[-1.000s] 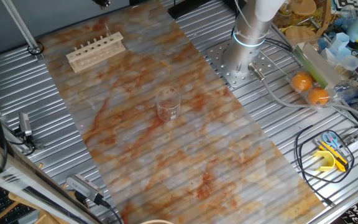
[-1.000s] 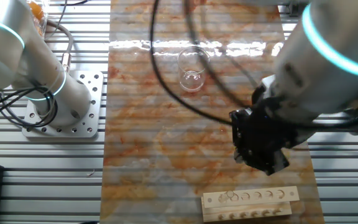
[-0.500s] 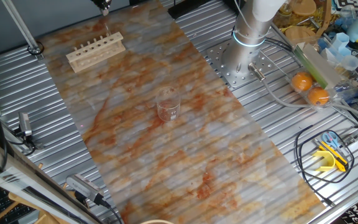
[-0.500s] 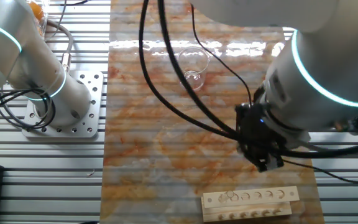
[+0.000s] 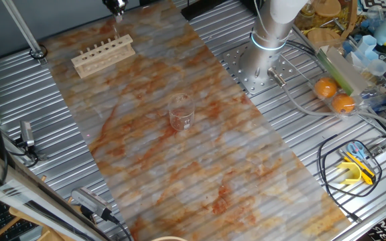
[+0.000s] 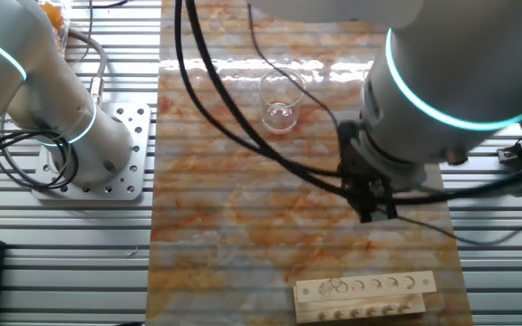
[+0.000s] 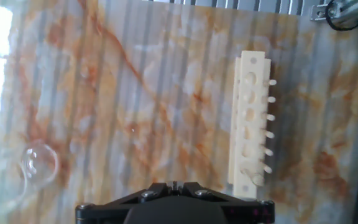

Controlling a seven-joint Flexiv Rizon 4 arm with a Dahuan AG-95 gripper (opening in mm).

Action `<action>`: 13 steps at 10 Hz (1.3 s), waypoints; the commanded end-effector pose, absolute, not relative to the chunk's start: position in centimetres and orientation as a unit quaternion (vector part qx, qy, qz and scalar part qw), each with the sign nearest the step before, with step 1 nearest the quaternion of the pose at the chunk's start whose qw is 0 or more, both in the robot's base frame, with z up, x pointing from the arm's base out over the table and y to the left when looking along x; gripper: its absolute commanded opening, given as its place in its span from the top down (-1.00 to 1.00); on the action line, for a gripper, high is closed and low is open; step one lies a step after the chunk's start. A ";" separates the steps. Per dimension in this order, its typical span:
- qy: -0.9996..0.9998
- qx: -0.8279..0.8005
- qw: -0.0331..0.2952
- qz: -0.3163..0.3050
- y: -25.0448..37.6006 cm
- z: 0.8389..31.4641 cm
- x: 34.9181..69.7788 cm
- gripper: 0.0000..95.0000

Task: Pour out the test tube

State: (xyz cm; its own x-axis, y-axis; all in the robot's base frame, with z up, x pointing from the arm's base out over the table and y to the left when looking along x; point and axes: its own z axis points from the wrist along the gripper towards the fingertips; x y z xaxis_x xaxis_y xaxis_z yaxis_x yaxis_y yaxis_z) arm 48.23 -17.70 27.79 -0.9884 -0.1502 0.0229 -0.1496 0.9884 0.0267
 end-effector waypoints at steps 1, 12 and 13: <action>-0.997 0.070 0.010 -0.005 -17.0 26.4 48.6 1.00; -0.998 0.055 0.012 0.007 -13.0 20.7 50.0 1.00; -0.998 0.055 0.012 0.007 -13.0 20.7 50.0 1.00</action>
